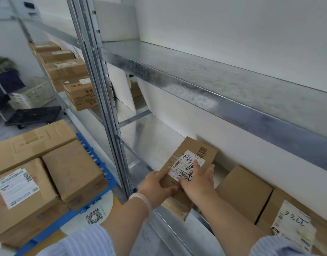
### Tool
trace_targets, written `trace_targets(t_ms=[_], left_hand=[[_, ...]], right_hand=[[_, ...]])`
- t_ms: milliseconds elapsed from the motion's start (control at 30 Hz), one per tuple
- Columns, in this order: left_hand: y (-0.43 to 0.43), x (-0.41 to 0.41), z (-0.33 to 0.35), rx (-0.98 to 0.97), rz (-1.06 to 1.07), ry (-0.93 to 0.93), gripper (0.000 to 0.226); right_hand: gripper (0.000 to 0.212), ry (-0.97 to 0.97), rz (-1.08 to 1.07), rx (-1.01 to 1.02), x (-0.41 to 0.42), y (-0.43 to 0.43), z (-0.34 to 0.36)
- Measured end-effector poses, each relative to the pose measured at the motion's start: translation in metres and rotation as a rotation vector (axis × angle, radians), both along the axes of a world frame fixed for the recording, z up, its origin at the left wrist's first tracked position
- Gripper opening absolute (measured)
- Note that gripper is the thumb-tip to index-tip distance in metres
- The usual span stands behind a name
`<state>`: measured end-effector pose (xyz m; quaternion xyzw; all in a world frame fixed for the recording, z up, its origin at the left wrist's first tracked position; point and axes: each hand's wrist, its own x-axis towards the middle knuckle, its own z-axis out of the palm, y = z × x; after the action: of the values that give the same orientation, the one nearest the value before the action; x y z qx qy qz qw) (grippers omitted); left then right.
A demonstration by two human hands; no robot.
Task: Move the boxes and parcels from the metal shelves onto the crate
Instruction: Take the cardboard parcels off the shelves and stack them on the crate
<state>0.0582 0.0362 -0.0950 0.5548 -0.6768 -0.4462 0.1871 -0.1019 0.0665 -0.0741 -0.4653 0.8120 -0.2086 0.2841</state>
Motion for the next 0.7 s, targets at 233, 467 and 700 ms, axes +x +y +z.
trace_targets(t_ms=[233,467,700], left_hand=[[0.008,0.005,-0.004,-0.012,0.089,0.07,0.071],[0.01,0.037,0.019,-0.247,0.272,0.078,0.09],[0.022,0.081,0.052,-0.437,0.513,0.034,0.094]], right_hand=[[0.083,-0.149,0.003,0.006,0.002,-0.009,0.009],[0.08,-0.336,0.061,-0.266,0.031,-0.013,0.015],[0.084,-0.353,0.156,-0.406,0.093,-0.021,0.033]])
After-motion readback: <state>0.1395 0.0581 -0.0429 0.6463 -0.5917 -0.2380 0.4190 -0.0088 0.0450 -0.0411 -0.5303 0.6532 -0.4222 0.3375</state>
